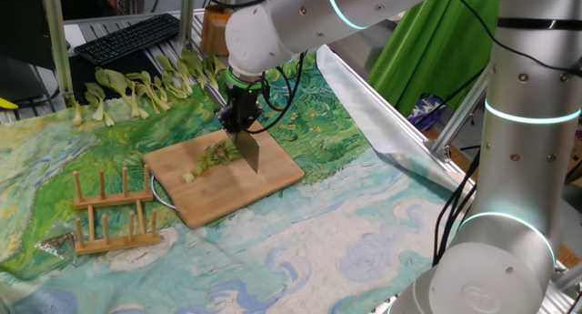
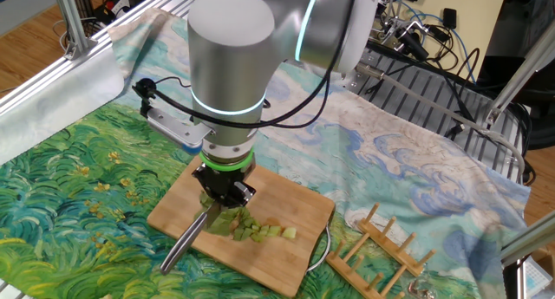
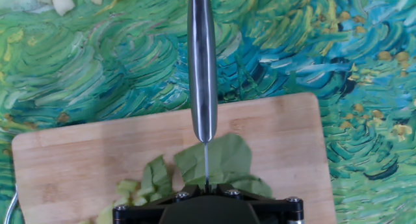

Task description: Chop the pakchoi

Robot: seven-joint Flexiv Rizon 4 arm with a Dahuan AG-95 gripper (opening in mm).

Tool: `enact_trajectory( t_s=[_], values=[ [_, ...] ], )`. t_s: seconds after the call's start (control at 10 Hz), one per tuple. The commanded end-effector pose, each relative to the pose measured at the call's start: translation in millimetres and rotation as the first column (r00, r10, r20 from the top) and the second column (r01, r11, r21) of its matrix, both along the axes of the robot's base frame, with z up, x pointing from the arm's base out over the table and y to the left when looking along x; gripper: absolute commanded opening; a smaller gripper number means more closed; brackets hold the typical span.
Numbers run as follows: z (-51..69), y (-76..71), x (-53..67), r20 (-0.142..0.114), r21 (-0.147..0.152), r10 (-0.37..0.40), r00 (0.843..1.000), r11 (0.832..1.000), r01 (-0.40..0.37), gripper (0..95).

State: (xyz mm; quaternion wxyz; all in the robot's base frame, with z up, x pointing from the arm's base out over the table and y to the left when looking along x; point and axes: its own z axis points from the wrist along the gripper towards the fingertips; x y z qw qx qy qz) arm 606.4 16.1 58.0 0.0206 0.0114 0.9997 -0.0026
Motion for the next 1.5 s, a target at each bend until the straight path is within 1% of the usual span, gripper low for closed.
enact_trajectory(
  t_s=[0.1, 0.2, 0.3, 0.4, 0.5, 0.6, 0.7, 0.9, 1.0, 1.1, 1.3, 1.4, 1.5],
  values=[
    [-1.5, -0.1, 1.2, 0.005, -0.002, 0.004, 1.0, 1.0, -0.004, 0.0],
    [-15.7, 2.8, 4.1, 0.01, 0.008, 0.007, 1.0, 1.0, -0.007, 0.0],
    [-28.5, 4.9, 6.1, 0.025, 0.016, 0.006, 1.0, 1.0, -0.007, 0.0],
    [-37.7, 6.5, 7.0, 0.04, 0.018, 0.001, 0.999, 1.0, -0.002, 0.0],
    [-38.7, 6.8, 6.9, 0.03, 0.016, 0.0, 1.0, 1.0, -0.001, 0.0],
    [-35.6, 6.5, 7.2, 0.023, 0.007, 0.002, 1.0, 1.0, -0.002, 0.0],
    [-34.4, 6.3, 7.8, 0.03, 0.012, -0.002, 1.0, 1.0, 0.002, 0.0],
    [-32.5, 8.2, 11.3, 0.027, 0.013, -0.006, 1.0, 1.0, 0.006, 0.0],
    [-31.5, 8.8, 13.1, 0.02, 0.011, -0.006, 1.0, 1.0, 0.005, 0.0],
    [-35.7, 10.5, 12.5, 0.02, 0.022, -0.014, 1.0, 1.0, 0.013, 0.0],
    [-36.1, 12.2, 4.0, 0.023, 0.019, -0.022, 0.999, 1.0, 0.021, 0.0],
    [-34.4, 12.2, 2.3, 0.023, 0.021, -0.024, 0.999, 1.0, 0.023, 0.0],
    [-35.3, 12.8, -0.6, 0.019, 0.017, -0.025, 1.0, 1.0, 0.024, 0.0]
  ],
)
